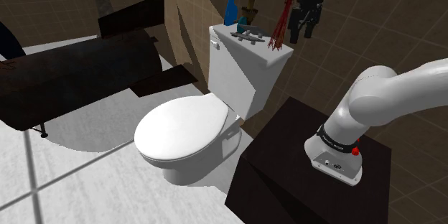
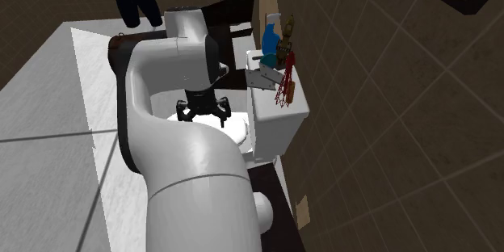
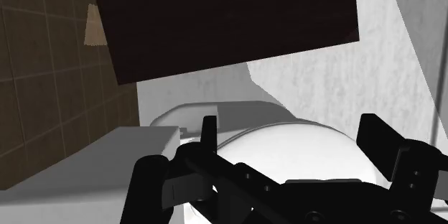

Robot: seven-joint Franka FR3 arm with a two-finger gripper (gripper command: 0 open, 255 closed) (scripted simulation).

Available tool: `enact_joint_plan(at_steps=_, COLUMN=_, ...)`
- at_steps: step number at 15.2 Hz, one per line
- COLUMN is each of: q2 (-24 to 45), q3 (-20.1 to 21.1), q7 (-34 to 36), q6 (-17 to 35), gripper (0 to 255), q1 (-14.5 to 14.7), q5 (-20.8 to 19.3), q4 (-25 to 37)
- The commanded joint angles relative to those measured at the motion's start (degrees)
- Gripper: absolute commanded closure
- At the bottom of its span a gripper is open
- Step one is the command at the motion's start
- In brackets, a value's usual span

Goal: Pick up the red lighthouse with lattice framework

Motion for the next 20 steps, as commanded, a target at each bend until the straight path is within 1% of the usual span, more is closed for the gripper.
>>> enact_joint_plan(at_steps=1, q2=0.00, q3=0.00, q7=0.00, q6=0.00, gripper=0, q1=0.00, q5=0.00, q4=0.00)
enact_joint_plan(at_steps=5, q2=6.19, q3=-0.32, q7=4.92, q6=5.73, gripper=0, q1=-3.11, q5=-0.89, q4=3.39)
enact_joint_plan(at_steps=10, q2=13.41, q3=-1.06, q7=11.09, q6=11.61, gripper=0, q1=-6.79, q5=-2.22, q4=8.43)
enact_joint_plan(at_steps=15, q2=19.96, q3=-2.17, q7=17.26, q6=16.17, gripper=0, q1=-10.25, q5=-3.69, q4=14.11)
enact_joint_plan(at_steps=20, q2=25.79, q3=-3.59, q7=23.33, q6=19.60, gripper=0, q1=-13.51, q5=-5.16, q4=20.18)
